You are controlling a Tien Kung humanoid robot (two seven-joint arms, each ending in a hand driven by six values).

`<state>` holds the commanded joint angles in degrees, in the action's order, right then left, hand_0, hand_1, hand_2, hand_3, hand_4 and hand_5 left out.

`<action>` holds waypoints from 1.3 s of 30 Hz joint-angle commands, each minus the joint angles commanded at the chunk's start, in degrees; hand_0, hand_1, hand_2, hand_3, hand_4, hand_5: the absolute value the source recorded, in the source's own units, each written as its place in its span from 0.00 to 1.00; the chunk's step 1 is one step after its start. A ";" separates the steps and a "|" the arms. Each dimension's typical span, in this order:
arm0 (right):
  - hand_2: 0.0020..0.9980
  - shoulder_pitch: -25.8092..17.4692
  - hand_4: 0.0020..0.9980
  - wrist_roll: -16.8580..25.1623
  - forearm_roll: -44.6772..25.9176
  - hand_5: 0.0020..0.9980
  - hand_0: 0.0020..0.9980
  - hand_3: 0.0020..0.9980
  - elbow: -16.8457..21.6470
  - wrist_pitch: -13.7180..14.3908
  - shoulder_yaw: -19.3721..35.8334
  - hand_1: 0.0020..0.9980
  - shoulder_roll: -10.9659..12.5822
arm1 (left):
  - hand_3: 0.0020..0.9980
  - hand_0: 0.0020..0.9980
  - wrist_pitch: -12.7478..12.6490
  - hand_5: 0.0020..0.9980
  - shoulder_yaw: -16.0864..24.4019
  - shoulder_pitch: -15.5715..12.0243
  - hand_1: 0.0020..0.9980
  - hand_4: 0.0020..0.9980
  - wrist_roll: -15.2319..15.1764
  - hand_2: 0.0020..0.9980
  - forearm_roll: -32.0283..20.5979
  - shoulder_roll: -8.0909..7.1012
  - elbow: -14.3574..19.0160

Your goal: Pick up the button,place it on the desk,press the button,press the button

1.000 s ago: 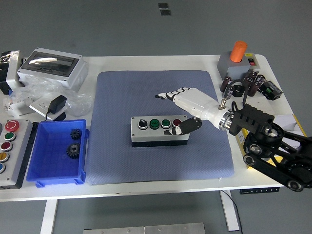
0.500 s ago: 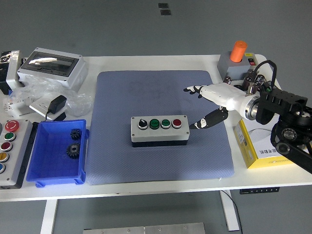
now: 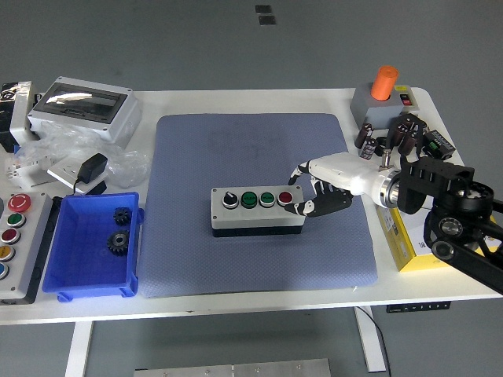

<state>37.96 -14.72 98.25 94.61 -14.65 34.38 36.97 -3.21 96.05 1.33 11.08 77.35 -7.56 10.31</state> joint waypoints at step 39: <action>0.28 -3.32 0.72 -3.34 -17.80 0.75 0.29 0.72 -0.66 -10.72 15.56 0.31 4.45 | 0.64 0.63 0.10 0.17 0.85 0.94 0.63 0.62 0.20 0.55 1.62 -1.02 0.00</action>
<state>34.63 -18.06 80.45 93.95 -25.37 49.94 41.42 -3.11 96.90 2.27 11.28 78.97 -8.58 10.31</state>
